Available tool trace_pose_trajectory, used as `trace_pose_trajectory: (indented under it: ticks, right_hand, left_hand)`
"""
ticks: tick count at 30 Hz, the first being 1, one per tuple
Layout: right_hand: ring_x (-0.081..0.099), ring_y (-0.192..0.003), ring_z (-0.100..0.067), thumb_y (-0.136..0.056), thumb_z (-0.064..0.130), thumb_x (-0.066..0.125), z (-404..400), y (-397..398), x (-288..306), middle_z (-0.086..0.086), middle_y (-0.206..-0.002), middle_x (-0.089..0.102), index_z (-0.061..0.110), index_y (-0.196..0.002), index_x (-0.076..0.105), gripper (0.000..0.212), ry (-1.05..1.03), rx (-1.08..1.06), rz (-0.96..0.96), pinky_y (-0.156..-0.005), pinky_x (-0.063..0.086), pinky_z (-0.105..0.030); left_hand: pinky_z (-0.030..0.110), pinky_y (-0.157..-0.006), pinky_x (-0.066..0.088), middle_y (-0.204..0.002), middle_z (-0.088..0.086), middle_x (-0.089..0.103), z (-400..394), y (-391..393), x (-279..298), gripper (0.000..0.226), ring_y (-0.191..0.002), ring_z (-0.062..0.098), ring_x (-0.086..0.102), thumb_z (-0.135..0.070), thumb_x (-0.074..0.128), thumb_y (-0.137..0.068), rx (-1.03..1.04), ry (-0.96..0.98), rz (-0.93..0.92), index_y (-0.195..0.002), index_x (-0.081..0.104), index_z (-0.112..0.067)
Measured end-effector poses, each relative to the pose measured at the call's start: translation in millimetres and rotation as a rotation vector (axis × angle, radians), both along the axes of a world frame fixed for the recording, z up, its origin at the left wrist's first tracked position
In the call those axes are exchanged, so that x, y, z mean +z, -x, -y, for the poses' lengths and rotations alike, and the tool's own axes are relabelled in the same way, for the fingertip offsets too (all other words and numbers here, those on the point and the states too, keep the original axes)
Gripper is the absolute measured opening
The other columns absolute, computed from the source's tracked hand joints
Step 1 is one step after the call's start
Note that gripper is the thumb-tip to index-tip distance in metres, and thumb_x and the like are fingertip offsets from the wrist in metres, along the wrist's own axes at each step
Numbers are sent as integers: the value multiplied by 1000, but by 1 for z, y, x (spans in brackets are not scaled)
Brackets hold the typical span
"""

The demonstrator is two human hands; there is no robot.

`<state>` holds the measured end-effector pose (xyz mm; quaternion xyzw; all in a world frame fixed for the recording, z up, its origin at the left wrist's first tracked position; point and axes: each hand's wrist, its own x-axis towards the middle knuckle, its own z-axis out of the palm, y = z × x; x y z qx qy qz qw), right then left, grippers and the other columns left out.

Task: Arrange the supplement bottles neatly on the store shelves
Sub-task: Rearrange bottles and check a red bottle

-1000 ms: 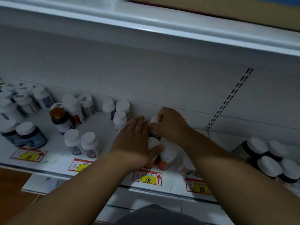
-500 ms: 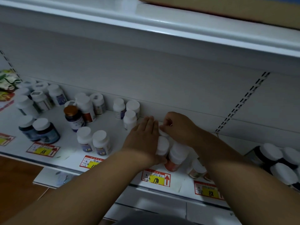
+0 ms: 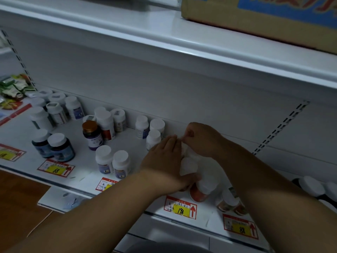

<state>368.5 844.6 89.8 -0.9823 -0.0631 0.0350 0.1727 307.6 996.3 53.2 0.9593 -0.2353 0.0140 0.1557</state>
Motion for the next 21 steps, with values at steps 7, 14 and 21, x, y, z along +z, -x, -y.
trace_pose_trajectory:
  ticks: [7, 14, 21]
  right_hand:
    - [58, -99, -23, -91, 28, 60, -72, -24, -3, -7, -110, 63, 13, -111, 60, 25, 10, 204, 52, -73, 38, -27]
    - [54, -109, -34, -90, 16, 58, -119, -35, -24, -21, -125, 48, 5, -122, 52, 35, 235, 83, -44, -81, 42, -32]
    - [55, -104, -37, -92, 16, 54, -134, -21, -24, -22, -116, 53, 3, -113, 53, 25, 145, -119, 64, -84, 42, -36]
  left_hand:
    - [31, -112, 24, -150, 4, 37, -61, 5, 4, 102, -138, 21, 34, -81, 24, -72, 170, 54, 86, -148, 29, -14]
    - [42, -87, 51, -114, 17, 66, -129, -5, -2, 73, -101, 35, 64, -56, 44, -77, 118, -28, 135, -121, 61, 0]
    - [38, -78, 53, -104, 14, 67, -183, -15, 11, 61, -92, 34, 64, -51, 47, -75, -31, -22, 91, -111, 62, -4]
